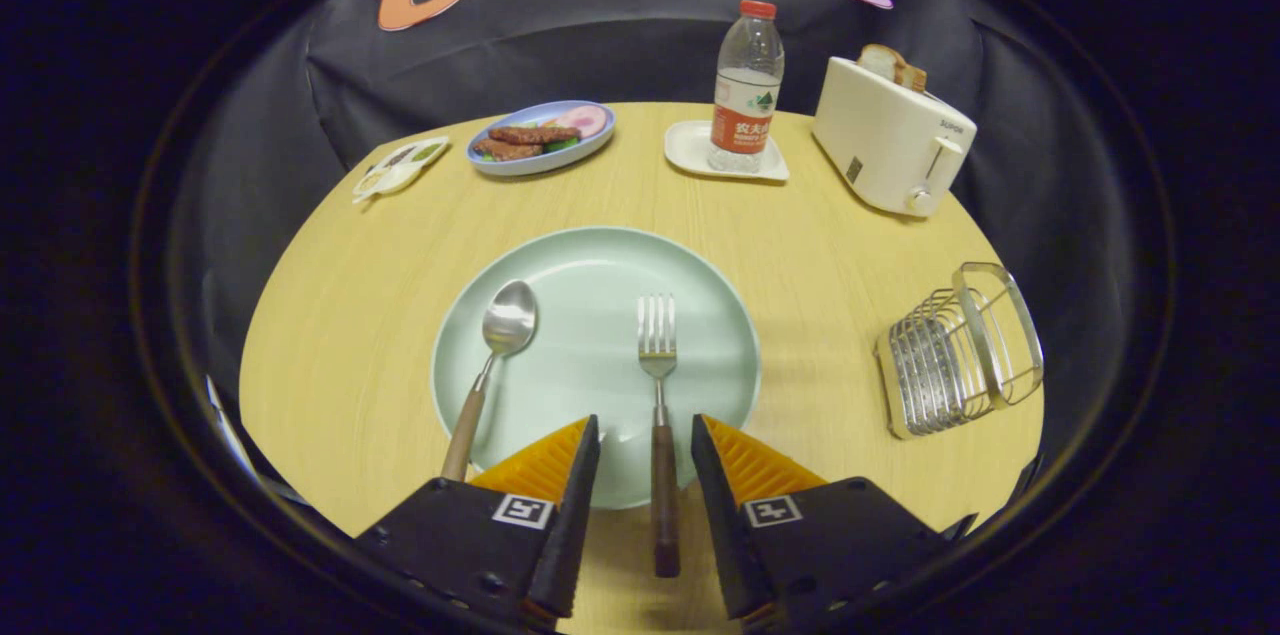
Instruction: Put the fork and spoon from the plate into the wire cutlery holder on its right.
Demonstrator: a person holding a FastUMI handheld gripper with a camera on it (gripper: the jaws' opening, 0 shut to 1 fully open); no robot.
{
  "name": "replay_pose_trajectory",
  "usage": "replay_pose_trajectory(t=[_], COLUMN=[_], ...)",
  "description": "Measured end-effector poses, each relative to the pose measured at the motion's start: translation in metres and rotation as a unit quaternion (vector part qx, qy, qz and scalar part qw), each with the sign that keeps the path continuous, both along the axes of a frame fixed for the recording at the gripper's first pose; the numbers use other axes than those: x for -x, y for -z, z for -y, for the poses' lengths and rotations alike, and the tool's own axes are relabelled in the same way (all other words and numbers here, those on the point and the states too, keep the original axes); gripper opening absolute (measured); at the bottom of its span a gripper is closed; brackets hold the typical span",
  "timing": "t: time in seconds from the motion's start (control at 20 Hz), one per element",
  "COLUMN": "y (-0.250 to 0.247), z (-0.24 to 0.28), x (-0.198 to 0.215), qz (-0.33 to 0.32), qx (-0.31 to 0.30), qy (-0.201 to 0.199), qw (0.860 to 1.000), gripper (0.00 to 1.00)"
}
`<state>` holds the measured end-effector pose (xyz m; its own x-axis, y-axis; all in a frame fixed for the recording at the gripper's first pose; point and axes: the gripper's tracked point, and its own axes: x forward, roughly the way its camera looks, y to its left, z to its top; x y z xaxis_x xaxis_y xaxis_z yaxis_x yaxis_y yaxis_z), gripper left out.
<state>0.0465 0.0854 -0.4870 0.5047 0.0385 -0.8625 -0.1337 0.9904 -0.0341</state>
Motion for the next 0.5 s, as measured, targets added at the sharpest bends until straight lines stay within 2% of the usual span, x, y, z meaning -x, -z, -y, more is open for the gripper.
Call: replay_pose_trajectory(t=[0.1,0.15,0.3,0.35,0.45,0.5], y=[0.003,0.004,0.007,0.007,0.002,-0.002], z=[-0.001,-0.004,-0.001,-0.001,0.001,0.000], x=[0.002,0.001,0.001,-0.001,0.001,0.002], qz=[-0.013,-0.014,-0.025,-0.026,-0.028,-0.026], qx=[0.000,-0.009,-0.002,-0.003,-0.008,-0.014], qy=[0.002,-0.001,-0.002,-0.003,-0.008,-0.013], qw=[1.000,1.000,1.000,1.000,1.000,0.999], gripper=[0.36,0.36,0.14,0.15,0.06,0.06])
